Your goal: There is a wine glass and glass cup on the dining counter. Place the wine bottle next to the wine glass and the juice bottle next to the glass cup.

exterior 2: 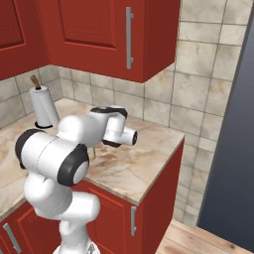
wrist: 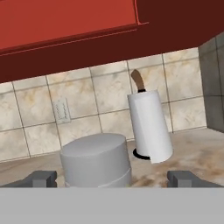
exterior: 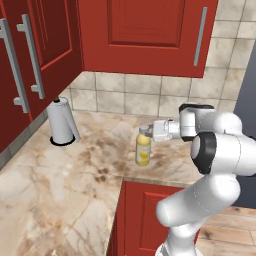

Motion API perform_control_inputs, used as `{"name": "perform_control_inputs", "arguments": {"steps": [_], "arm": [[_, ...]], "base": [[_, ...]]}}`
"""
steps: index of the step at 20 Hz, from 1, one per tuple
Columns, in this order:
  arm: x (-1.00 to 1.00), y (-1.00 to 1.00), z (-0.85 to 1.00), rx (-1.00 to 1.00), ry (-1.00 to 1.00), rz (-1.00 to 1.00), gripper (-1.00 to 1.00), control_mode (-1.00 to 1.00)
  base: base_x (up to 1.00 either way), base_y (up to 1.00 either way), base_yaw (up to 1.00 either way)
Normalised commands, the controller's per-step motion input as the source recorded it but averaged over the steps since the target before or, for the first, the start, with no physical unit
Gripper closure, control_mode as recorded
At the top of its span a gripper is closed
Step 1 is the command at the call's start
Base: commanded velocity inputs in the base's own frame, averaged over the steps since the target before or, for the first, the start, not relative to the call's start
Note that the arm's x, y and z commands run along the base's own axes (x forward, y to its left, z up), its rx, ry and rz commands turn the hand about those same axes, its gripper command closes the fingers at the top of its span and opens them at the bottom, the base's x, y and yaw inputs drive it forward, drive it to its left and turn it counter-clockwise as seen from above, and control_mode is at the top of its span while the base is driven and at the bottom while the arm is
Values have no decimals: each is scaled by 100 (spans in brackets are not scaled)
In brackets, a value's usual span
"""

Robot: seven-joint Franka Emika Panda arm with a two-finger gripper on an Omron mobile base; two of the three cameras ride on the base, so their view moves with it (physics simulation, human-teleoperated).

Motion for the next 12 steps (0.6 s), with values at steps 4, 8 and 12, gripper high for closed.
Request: {"name": "perform_control_inputs", "arguments": {"steps": [4,8,12], "arm": [[21,4,-8,0,0,0,-100,-100],[10,8,-1,0,-2,0,-100,-100],[1,12,0,0,-2,0,-100,-100]], "base": [[0,0,0],[0,0,0],[0,0,0]]}}
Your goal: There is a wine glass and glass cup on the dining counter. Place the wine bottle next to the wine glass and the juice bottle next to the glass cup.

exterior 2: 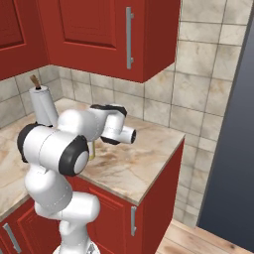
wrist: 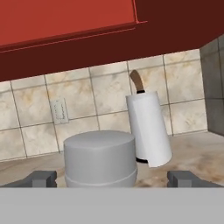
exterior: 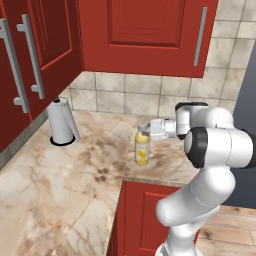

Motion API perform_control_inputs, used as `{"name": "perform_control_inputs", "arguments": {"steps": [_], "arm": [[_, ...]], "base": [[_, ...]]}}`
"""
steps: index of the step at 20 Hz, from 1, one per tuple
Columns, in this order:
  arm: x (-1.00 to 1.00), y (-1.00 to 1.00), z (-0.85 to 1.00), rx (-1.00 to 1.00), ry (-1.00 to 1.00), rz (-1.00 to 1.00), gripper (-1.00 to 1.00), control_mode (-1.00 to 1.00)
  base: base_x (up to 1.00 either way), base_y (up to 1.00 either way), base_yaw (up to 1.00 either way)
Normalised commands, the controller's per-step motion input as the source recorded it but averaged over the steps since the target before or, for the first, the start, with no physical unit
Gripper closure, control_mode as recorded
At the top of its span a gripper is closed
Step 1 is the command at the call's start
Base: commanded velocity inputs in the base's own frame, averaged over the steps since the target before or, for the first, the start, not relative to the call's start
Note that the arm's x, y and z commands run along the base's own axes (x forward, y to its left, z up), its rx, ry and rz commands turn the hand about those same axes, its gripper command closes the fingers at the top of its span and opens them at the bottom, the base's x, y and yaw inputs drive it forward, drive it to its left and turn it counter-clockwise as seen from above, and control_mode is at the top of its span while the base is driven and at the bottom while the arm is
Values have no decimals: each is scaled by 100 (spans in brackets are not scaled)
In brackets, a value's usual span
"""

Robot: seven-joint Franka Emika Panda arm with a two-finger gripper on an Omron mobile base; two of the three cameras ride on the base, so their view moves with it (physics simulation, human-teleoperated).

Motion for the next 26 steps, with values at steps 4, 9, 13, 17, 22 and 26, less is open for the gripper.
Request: {"name": "perform_control_inputs", "arguments": {"steps": [4,9,13,17,22,26], "arm": [[-6,17,0,0,-4,0,-100,-100],[-4,19,0,-1,-6,0,-100,-100],[0,15,0,0,-2,0,-100,-100],[0,10,0,0,0,0,-100,-100],[-2,4,0,0,0,0,100,-100],[-6,0,1,0,0,0,100,-100]], "base": [[0,0,0],[0,0,0],[0,0,0],[0,0,0],[0,0,0],[0,0,0]]}}
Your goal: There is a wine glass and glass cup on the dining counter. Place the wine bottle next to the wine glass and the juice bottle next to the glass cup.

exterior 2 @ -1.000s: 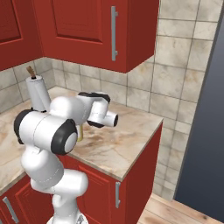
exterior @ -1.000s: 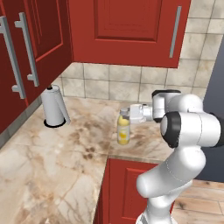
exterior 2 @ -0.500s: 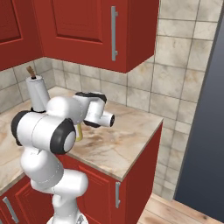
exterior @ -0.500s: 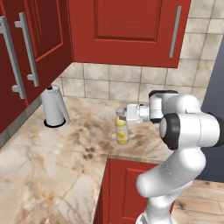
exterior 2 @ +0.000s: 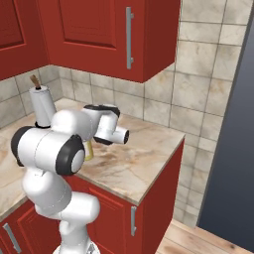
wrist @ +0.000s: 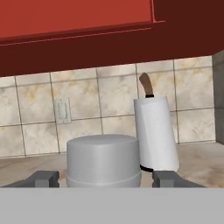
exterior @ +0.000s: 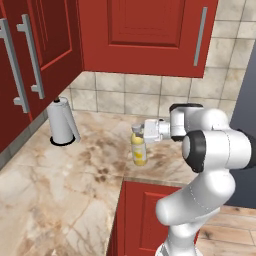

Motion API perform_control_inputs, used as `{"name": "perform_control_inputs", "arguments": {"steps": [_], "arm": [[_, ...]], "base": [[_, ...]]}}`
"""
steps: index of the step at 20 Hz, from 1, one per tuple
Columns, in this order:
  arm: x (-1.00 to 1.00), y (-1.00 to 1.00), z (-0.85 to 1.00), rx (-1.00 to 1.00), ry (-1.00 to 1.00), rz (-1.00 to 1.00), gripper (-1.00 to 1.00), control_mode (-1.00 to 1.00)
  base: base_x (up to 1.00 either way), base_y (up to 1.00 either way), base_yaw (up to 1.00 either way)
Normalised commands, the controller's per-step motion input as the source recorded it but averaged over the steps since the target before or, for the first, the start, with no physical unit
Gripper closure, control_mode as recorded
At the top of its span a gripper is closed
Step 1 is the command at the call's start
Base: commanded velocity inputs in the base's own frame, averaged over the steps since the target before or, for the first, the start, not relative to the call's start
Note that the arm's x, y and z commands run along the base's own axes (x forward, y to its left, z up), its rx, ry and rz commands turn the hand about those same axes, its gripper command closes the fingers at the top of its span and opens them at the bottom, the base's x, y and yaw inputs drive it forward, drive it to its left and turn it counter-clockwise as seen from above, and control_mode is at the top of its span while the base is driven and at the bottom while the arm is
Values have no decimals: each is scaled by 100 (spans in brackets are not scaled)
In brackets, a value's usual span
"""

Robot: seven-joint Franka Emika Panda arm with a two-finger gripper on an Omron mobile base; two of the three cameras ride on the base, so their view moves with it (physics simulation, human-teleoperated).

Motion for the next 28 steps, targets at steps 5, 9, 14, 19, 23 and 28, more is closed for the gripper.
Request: {"name": "perform_control_inputs", "arguments": {"steps": [5,9,14,19,23,28], "arm": [[-15,-2,9,0,0,0,100,-100],[-27,-10,25,0,-4,3,100,-100],[-41,-14,38,0,-3,1,100,-100],[-51,-17,44,1,-1,0,100,-100],[-60,-16,38,13,-3,1,100,-100],[-66,-16,34,18,-7,4,100,-100]], "base": [[0,0,0],[0,0,0],[0,0,0],[0,0,0],[0,0,0],[0,0,0]]}}
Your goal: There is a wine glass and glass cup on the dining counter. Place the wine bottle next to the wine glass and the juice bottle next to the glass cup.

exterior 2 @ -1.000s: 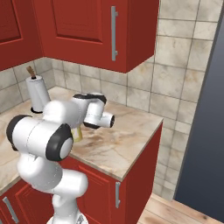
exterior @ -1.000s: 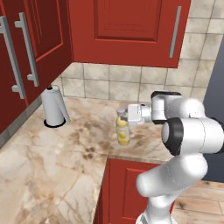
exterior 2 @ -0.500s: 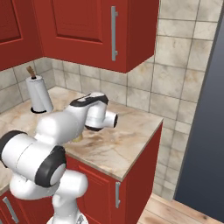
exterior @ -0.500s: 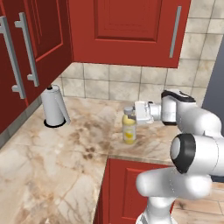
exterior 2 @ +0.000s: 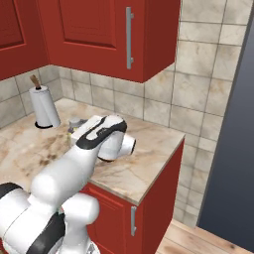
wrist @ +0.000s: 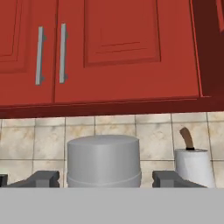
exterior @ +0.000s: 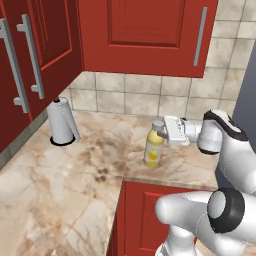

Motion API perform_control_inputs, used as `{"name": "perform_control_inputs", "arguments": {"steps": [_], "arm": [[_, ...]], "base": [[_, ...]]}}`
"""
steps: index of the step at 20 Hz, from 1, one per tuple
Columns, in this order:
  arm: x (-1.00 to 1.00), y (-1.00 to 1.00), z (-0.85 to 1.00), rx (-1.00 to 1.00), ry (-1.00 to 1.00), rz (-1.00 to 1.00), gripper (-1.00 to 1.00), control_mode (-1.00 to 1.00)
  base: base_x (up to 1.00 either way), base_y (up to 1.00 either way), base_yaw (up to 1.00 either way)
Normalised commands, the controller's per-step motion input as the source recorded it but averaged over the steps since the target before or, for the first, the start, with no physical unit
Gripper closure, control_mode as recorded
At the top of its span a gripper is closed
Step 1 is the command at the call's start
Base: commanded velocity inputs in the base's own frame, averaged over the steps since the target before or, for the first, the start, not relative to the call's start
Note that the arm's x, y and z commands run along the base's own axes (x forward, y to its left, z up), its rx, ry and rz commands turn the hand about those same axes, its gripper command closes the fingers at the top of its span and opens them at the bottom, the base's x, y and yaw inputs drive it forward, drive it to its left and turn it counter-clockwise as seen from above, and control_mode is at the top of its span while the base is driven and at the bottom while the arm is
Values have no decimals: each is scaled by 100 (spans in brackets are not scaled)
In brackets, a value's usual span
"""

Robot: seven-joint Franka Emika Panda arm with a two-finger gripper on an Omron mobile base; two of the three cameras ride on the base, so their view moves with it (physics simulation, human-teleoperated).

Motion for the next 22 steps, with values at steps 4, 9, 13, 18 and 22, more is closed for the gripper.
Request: {"name": "perform_control_inputs", "arguments": {"steps": [4,9,13,18,22], "arm": [[-65,-18,27,13,-4,0,100,-100],[-59,-19,29,1,-1,0,100,-100],[-53,-17,30,0,0,0,100,-100],[-43,-15,23,-3,0,0,100,-100],[-33,-6,10,-4,0,0,100,-100]], "base": [[0,0,0],[0,0,0],[0,0,0],[0,0,0],[0,0,0]]}}
